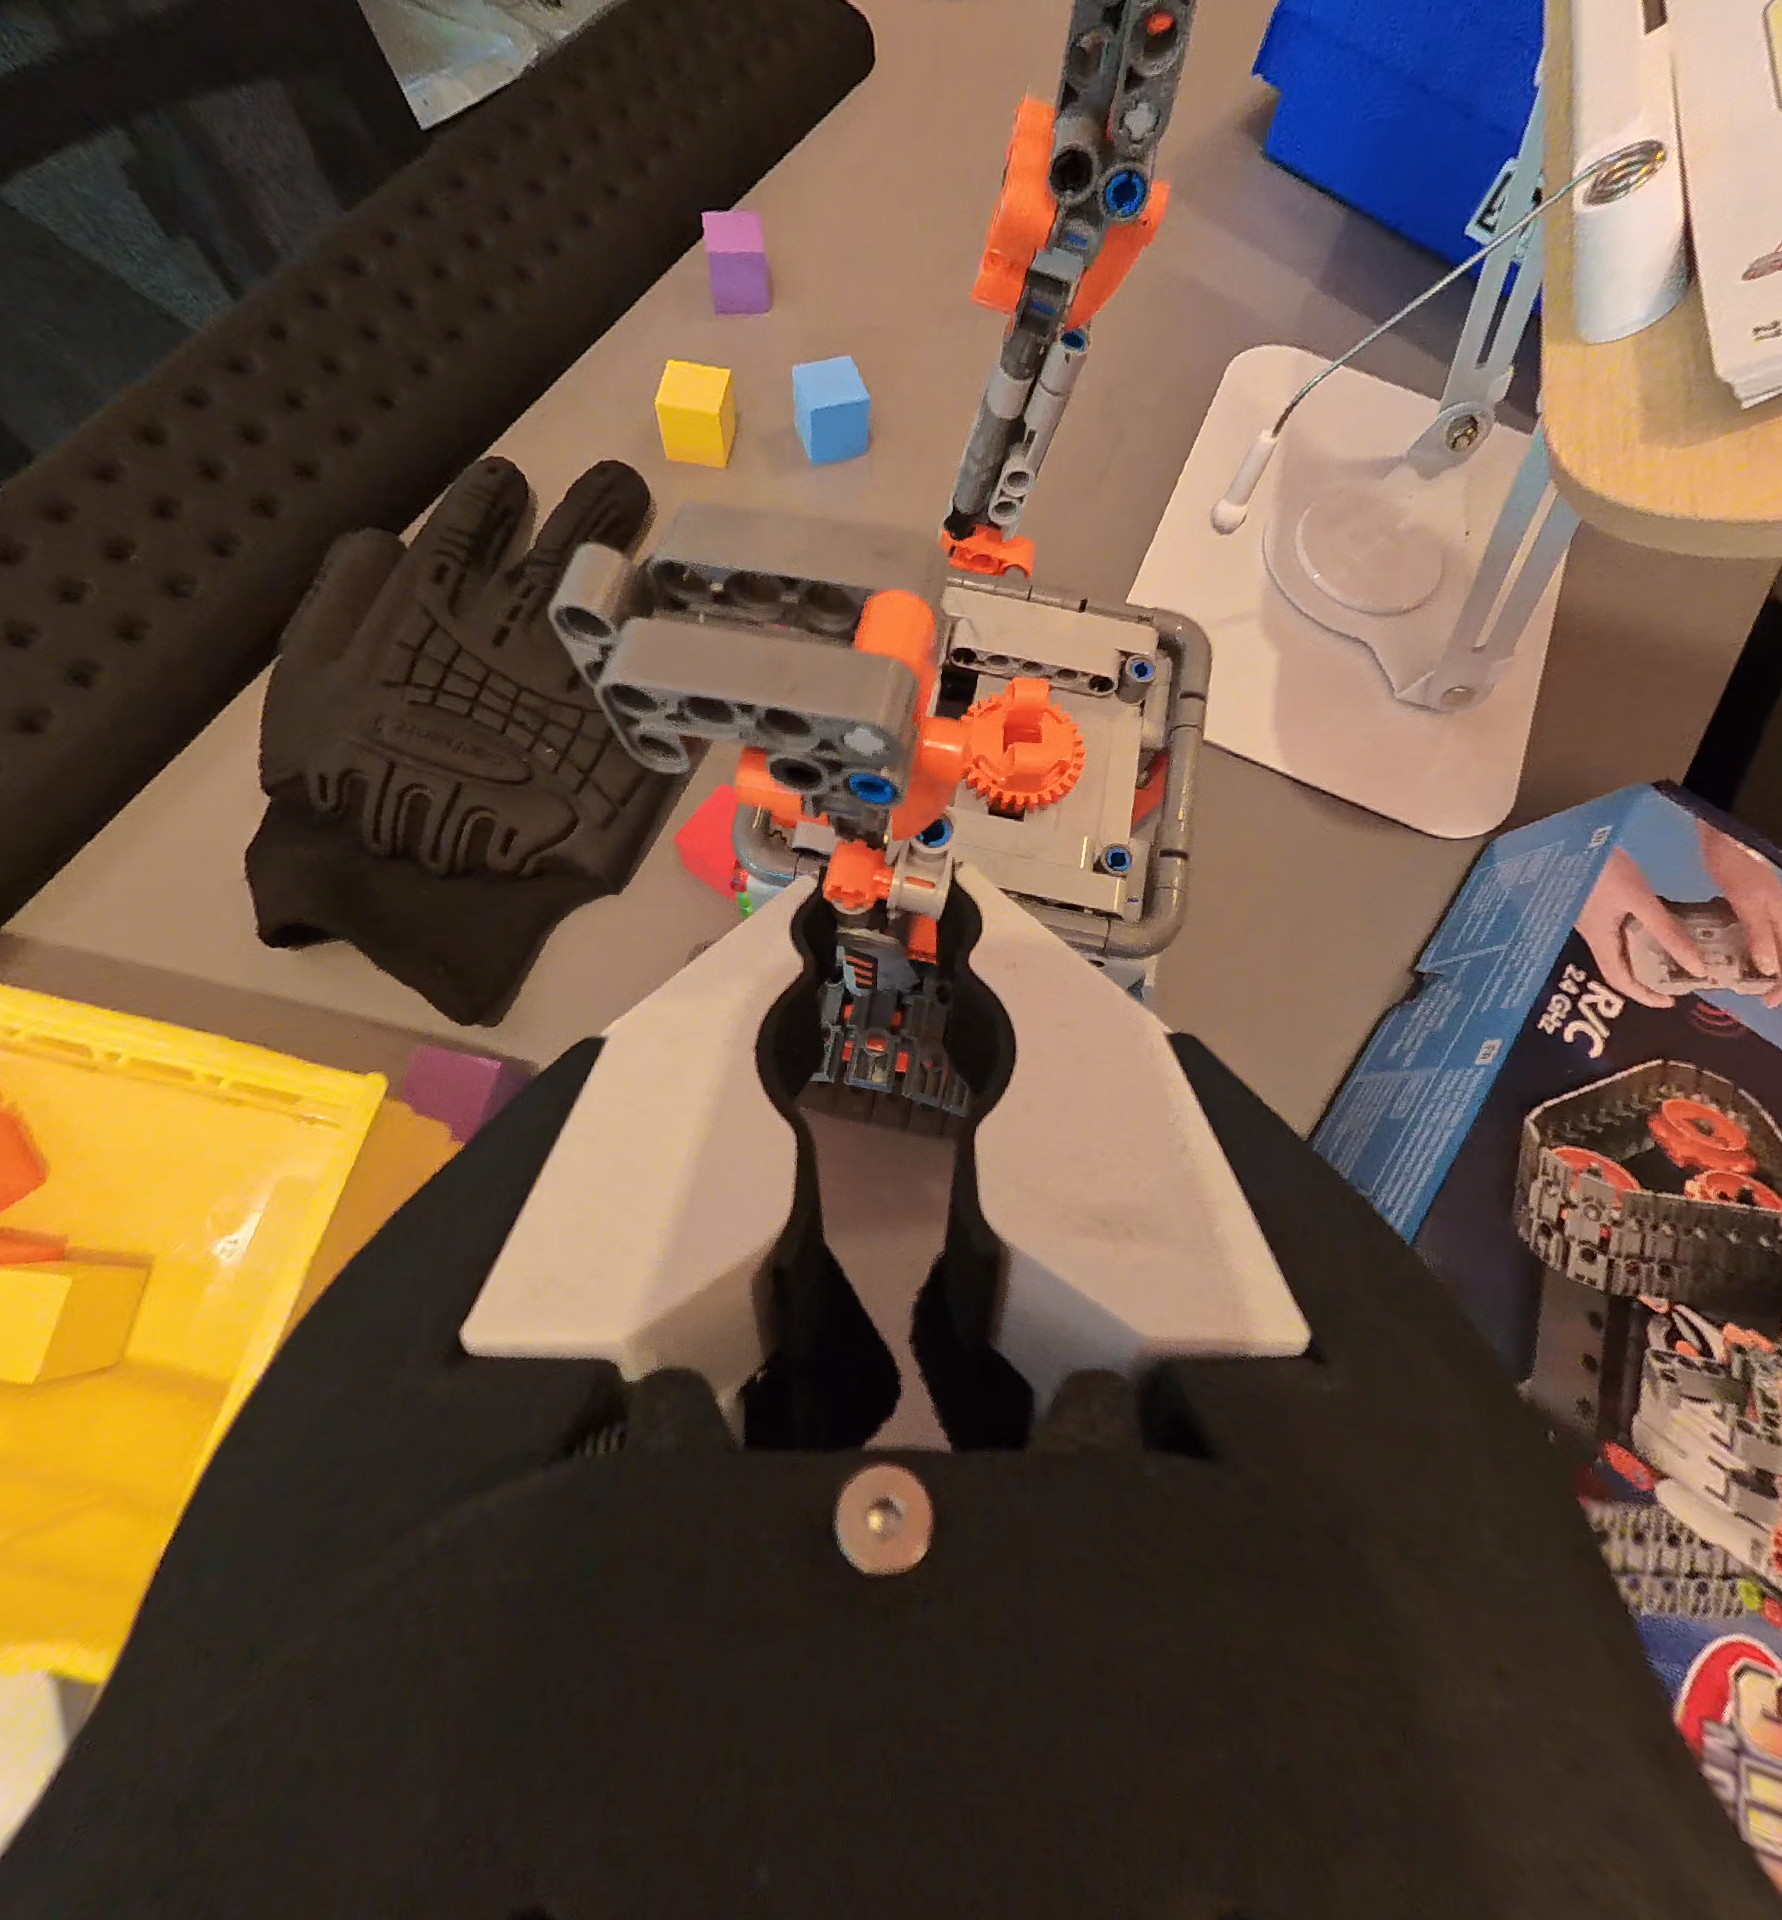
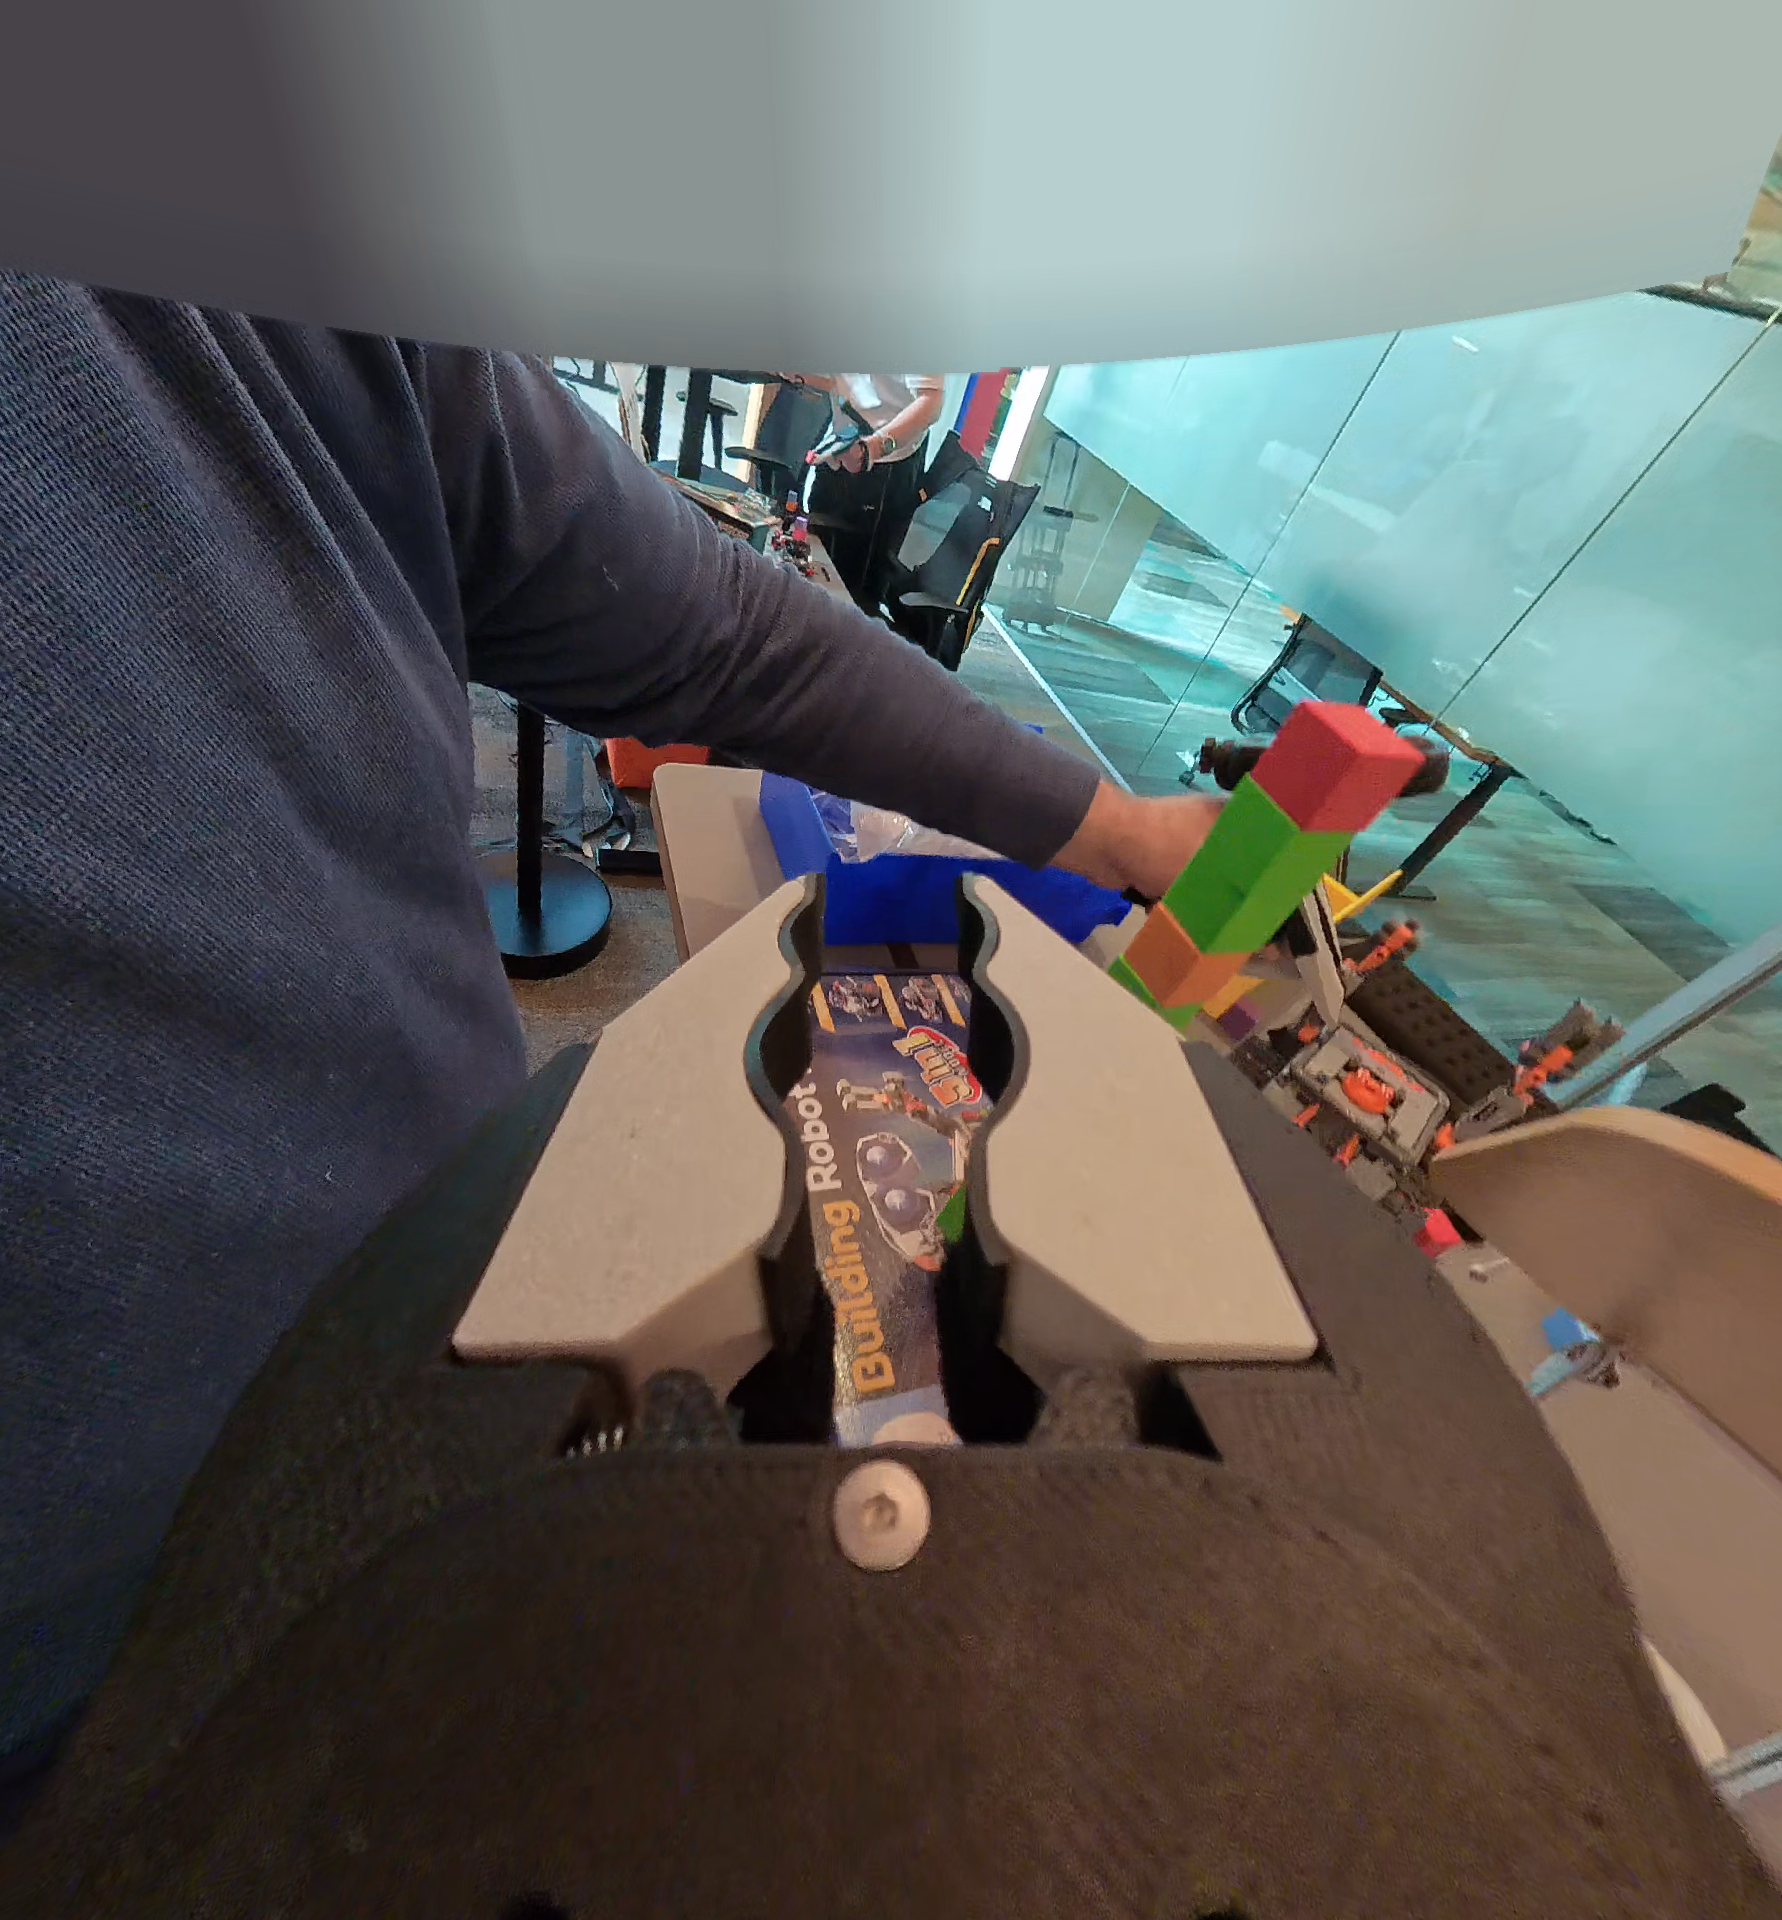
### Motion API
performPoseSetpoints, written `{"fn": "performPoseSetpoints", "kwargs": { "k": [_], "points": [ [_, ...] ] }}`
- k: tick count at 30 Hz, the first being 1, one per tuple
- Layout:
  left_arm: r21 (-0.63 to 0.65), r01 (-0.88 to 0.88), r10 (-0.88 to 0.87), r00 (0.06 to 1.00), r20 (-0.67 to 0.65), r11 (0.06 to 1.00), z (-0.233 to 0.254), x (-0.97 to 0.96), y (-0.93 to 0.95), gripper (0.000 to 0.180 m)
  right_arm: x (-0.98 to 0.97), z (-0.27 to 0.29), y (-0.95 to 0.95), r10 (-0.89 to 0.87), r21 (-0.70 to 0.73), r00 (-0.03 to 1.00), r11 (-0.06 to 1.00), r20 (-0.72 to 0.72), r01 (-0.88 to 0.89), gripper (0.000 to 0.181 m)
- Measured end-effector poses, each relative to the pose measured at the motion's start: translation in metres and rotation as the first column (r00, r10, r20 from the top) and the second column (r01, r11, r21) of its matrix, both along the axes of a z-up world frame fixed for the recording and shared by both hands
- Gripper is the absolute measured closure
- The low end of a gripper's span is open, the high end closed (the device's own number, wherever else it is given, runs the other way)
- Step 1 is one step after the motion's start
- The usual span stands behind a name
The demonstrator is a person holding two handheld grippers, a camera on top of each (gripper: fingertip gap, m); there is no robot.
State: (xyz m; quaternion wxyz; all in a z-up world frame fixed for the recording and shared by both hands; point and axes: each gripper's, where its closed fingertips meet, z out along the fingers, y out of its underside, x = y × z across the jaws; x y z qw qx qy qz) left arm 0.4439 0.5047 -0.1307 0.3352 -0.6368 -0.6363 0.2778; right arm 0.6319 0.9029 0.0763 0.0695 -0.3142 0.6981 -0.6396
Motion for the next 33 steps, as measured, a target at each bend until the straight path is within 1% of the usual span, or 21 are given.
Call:
{"fn": "performPoseSetpoints", "kwargs": {
  "k": [8,12,14,16,18,21,22,26,28,31,33],
  "points": [
    [-0.009,0.003,-0.002,0.998,0.066,1.000,0.000,0.028,-0.012,0.164,-0.032,-0.024,0.003,-0.028,0.041,0.998,0.999,0.057,0.026,0.158],
    [-0.018,0.010,-0.008,0.993,0.115,1.000,0.000,0.049,-0.019,0.164,-0.054,-0.046,-0.002,-0.083,0.092,0.995,0.993,0.053,0.078,0.158],
    [-0.034,0.011,-0.006,0.990,0.139,0.999,0.000,0.060,-0.024,0.164,-0.071,-0.063,-0.008,-0.140,0.125,0.989,0.983,0.047,0.133,0.158],
    [-0.033,0.008,-0.002,0.987,0.163,0.999,-0.001,0.070,-0.029,0.164,-0.098,-0.083,-0.018,-0.242,0.165,0.970,0.958,0.028,0.234,0.156],
    [-0.031,0.000,0.006,0.982,0.189,1.000,-0.001,0.079,-0.034,0.164,-0.131,-0.109,-0.031,-0.347,0.208,0.938,0.916,-0.014,0.342,0.154],
    [-0.025,-0.024,0.029,0.977,0.211,0.999,-0.001,0.086,-0.039,0.162,-0.186,-0.148,-0.057,-0.475,0.267,0.880,0.845,-0.024,0.464,0.151],
    [-0.022,-0.027,0.031,0.977,0.212,0.999,-0.001,0.087,-0.039,0.161,-0.203,-0.159,-0.068,-0.509,0.274,0.861,0.825,-0.022,0.495,0.152],
    [-0.016,-0.057,0.059,0.982,0.179,0.998,0.010,0.090,-0.039,0.156,-0.258,-0.194,-0.120,-0.587,0.289,0.810,0.779,0.024,0.556,0.146],
    [-0.022,-0.069,0.072,0.984,0.165,0.997,0.015,0.094,-0.037,0.152,-0.276,-0.214,-0.146,-0.591,0.327,0.805,0.771,0.049,0.546,0.147],
    [-0.017,-0.086,0.088,0.985,0.148,0.996,0.018,0.100,-0.032,0.151,-0.288,-0.241,-0.180,-0.579,0.374,0.815,0.763,0.034,0.527,0.144],
    [-0.014,-0.088,0.089,0.987,0.137,0.996,0.019,0.105,-0.027,0.150,-0.294,-0.255,-0.196,-0.585,0.385,0.811,0.746,-0.013,0.544,0.144]
  ]
}}
